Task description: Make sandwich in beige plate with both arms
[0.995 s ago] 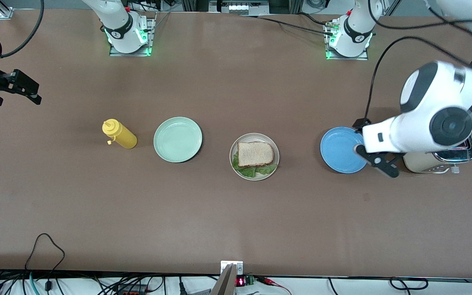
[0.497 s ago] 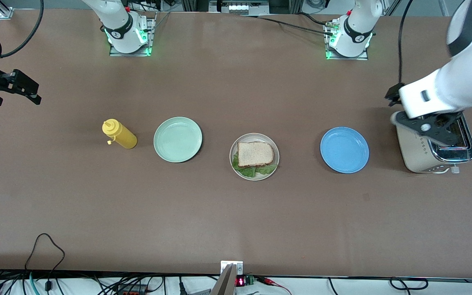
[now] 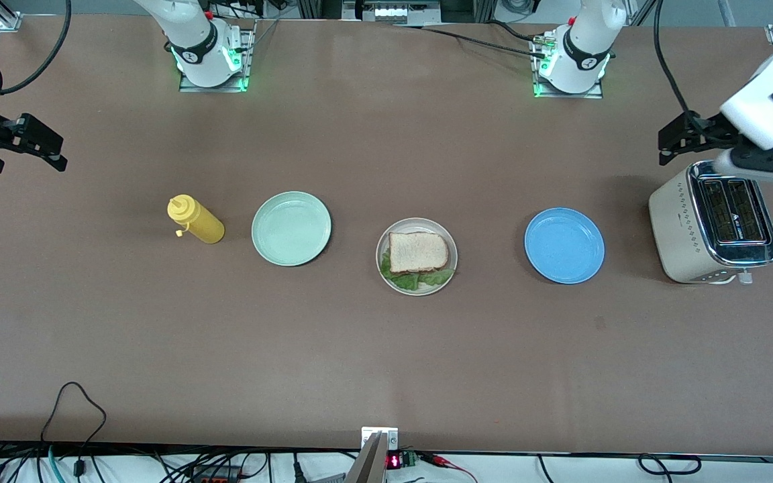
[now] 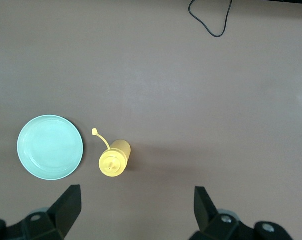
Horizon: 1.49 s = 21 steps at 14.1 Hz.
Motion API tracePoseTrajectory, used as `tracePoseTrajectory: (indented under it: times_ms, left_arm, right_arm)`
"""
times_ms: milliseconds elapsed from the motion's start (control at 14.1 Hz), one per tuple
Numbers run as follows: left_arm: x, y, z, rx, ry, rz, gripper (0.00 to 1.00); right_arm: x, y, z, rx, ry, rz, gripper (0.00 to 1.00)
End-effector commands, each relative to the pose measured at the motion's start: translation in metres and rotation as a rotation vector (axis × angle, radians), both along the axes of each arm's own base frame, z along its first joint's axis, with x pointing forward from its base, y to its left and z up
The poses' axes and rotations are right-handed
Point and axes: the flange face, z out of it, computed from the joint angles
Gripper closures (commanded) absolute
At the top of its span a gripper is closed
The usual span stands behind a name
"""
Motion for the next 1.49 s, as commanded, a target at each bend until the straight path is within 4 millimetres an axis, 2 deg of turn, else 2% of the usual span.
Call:
tracePoseTrajectory:
  times_ms: [0,284,355,426,497,782,995,1421]
  left_arm:
    - [-0.019,0.02,-0.021,-0.034,-0.062,0.03,0.0]
    - [-0.009,0.019,-0.038,-0.021,-0.066,0.036,0.0]
    - [-0.013,0.015,-0.035,0.049,-0.069,0.007,0.0]
    - [-0.024,0.002,-0.025,0.106,-0.056,-0.032,0.0]
    - [-0.03,0.0,-0.024,0.116,-0.032,-0.035,0.0]
    - [-0.028,0.003,-0.017,0.098,-0.033,-0.03,0.0]
    - [-0.025,0.004,-0.012,0.006,-0.02,0.002,0.0]
    - [-0.025,0.0,-0.014,0.012,-0.007,-0.004,0.0]
  right_arm:
    - [-0.003,-0.001,0.007,0.009,-0.003,-0.001,0.0]
    - [-0.003,-0.002,0.008,0.009,-0.006,-0.003,0.0]
    - [-0.003,-0.002,0.007,0.009,-0.005,-0.003,0.0]
    - [-0.004,-0.002,0.008,0.009,-0.004,-0.003,0.0]
    - [-0.004,-0.002,0.008,0.009,-0.004,-0.003,0.0]
    - [-0.004,-0.002,0.008,0.009,-0.004,-0.003,0.0]
    - [-0.003,-0.002,0.007,0.009,-0.003,-0.003,0.0]
    - [-0.003,-0.002,0.007,0.012,-0.001,-0.004,0.0]
